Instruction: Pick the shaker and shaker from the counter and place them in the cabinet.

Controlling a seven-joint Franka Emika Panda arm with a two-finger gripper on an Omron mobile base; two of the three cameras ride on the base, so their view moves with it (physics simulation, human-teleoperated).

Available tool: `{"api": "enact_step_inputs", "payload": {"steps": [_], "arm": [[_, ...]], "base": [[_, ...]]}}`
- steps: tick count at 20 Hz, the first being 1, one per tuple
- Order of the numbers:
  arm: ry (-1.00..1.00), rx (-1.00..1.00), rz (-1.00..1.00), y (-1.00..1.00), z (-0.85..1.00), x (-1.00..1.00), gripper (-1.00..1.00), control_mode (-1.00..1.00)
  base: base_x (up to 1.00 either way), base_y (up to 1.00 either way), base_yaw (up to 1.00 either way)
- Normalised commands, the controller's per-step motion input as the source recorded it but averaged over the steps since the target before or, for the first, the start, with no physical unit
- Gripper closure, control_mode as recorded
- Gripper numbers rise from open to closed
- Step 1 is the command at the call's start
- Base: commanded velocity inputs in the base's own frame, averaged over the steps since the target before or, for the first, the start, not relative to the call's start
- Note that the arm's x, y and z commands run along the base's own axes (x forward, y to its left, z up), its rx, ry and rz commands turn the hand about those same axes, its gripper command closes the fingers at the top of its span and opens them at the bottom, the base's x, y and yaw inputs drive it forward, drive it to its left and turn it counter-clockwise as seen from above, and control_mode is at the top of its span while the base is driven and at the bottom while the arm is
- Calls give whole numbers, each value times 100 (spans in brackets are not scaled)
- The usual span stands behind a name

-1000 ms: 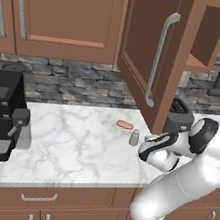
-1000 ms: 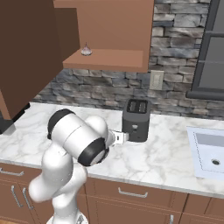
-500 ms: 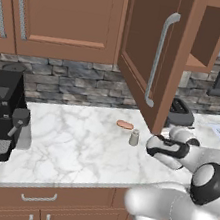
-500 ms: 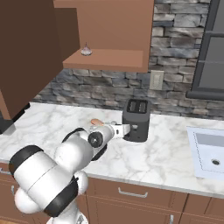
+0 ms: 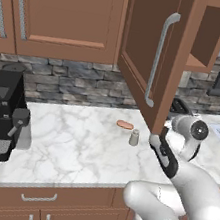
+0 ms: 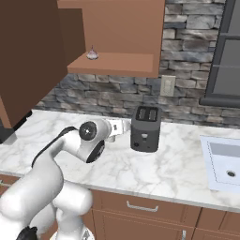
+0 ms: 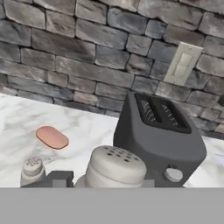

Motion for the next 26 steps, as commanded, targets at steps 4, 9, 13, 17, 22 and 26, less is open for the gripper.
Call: {"api": "enact_step_inputs", "payload": {"steps": [4,9,13,17,22,26], "arm": [[8,-10,10,22,46,-55,100,-100],[2,-9,8,29,53,-39,100,-100],[-2,-2,4,13,67,-35,100,-100],[-7,0,0,8,85,-30,100,-100],[-6,0,0,9,87,-22,100,-100],[-6,0,0,5,77,-12,100,-100]], "base": [[0,0,0],[0,0,0],[0,0,0],[0,0,0],[0,0,0],[0,0,0]]}}
